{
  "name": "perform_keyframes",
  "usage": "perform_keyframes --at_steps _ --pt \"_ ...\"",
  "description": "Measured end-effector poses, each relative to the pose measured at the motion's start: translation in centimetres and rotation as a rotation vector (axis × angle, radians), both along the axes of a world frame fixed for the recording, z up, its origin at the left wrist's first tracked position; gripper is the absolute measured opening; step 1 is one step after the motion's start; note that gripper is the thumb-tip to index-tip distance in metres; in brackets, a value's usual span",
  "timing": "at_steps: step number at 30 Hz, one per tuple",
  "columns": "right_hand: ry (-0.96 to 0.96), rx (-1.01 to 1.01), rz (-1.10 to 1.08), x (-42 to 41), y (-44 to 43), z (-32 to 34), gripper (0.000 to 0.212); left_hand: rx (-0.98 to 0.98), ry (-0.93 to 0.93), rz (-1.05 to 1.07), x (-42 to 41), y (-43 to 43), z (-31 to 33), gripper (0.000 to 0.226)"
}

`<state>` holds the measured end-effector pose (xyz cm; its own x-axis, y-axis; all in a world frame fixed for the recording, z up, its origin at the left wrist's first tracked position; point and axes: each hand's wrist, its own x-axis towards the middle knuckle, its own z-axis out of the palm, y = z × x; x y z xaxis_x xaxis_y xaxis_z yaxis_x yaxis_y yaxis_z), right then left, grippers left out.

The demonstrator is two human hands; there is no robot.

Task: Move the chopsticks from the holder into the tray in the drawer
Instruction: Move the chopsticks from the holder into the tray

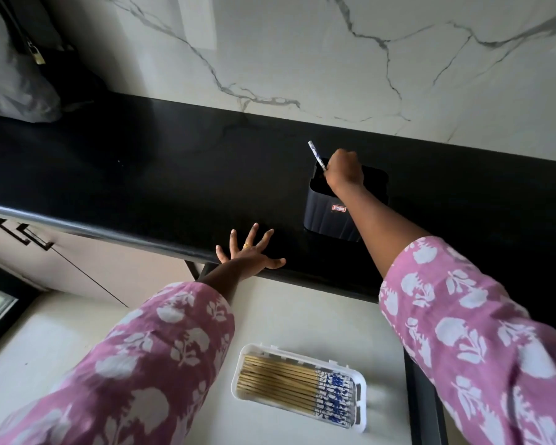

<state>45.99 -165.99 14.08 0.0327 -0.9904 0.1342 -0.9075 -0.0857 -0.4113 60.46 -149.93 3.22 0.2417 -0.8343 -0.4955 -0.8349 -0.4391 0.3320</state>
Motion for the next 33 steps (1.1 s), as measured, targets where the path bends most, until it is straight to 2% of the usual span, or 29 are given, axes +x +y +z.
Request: perform_keyframes --at_steps 5,9,16,20,23,26,28,30,33 --pt "-0.007 -0.002 -0.004 0.5 0.0 0.2 0.024 -0.003 0.011 -0.001 0.0 0.0 0.0 0.084" --pt "-0.182 -0.048 0.007 -0.1 0.8 2.2 0.025 -0.015 0.005 -0.002 0.1 -0.2 -0.4 0.083" --pt "-0.468 -0.445 -0.046 -1.7 4.8 8.8 0.024 -0.052 0.004 0.004 0.2 -0.3 -1.2 0.085" --pt "-0.728 -0.566 -0.095 -3.3 7.7 12.1 0.024 -0.03 0.013 -0.008 0.2 -0.2 -0.6 0.085" --pt "-1.052 -0.573 -0.159 -4.7 10.0 12.9 0.018 -0.004 0.042 -0.002 0.1 0.0 0.2 0.086" --pt "-1.379 -0.488 -0.243 -6.0 12.0 12.0 0.019 -0.096 0.178 0.077 -1.2 0.2 2.1 0.088" --pt "-1.564 -0.395 -0.341 -6.5 13.4 11.0 0.021 -0.241 0.273 0.08 -2.6 0.4 3.9 0.086" --pt "-1.727 -0.272 -0.437 -6.9 15.2 10.2 0.009 -0.425 0.459 0.052 -4.2 0.9 6.0 0.081" --pt "-1.924 -0.07 -0.648 -7.3 17.2 8.5 0.021 -0.633 0.797 0.002 -6.2 2.1 9.2 0.073"
